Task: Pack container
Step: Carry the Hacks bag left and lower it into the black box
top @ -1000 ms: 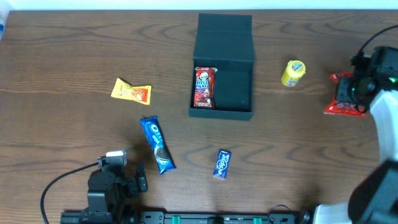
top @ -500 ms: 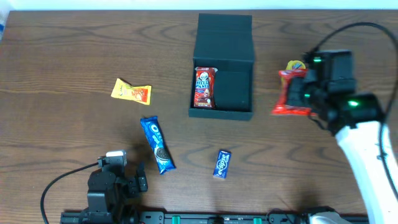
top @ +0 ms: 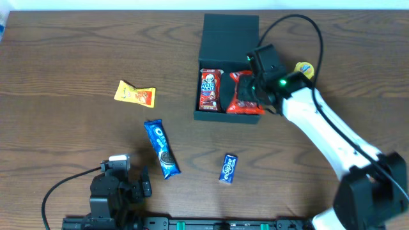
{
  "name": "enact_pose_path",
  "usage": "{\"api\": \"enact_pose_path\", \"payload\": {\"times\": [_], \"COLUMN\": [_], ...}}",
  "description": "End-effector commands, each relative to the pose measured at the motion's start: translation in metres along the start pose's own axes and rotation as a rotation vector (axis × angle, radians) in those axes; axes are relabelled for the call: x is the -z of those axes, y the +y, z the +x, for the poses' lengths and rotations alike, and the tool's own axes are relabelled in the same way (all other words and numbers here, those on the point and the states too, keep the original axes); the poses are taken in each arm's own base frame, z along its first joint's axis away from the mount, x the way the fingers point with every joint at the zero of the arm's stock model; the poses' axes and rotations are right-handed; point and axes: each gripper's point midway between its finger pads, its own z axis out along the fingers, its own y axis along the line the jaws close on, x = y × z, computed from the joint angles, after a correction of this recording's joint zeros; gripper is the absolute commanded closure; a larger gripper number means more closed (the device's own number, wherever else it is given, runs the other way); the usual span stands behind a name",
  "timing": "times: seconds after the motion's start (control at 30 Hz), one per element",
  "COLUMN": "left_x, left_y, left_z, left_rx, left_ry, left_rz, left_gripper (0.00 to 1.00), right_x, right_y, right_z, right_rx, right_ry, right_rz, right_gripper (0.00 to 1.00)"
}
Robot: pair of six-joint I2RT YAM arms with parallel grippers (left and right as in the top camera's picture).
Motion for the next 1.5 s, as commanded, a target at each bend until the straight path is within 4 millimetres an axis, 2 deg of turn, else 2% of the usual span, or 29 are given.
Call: {"api": "enact_pose_path", "payload": {"times": [0.0,0.17,0.27,0.43,0.73,1.03,1.47], "left_x": [-0.009,-0.009,-0.009,-0.009,-0.009,-0.009,-0.009], "left_y": [0.001,0.001,0.001,0.001,0.001,0.001,0.001], "left_z": [0.016,0.016,0.016,0.016,0.016,0.016,0.016], "left_rx": [-0.013,-0.013,-0.013,-0.013,-0.013,-0.013,-0.013], "left_ry": [0.047,0.047,0.047,0.047,0.047,0.047,0.047], "left_rz": [0.000,0.000,0.000,0.000,0.000,0.000,0.000], "left_gripper": [0.05,0.04,0.05,0.05,0.05,0.05,0.05], "right_x": [-0.001,-0.029,-0.047,-0.063,-0.064,-0.064,-0.072], "right_y": [0.024,0.029,0.021,0.011,-0.011,-0.017,-0.039], "right_z": [-0.023,-0.029,-0.023,-0.017,-0.017,-0.015,0.004], "right_rx": [-0.016,-0.013,-0.019,-0.006,0.026,0.104,0.119], "right_ry": [-0.047,-0.020,0.014,0.045,0.039,0.048,0.082], "right_rz": [-0.038,-0.023,0.004,0.036,0.132,0.158,0.236], "right_gripper": [0.73,0.73,0.72,0.72,0.72,0.72,0.69]}}
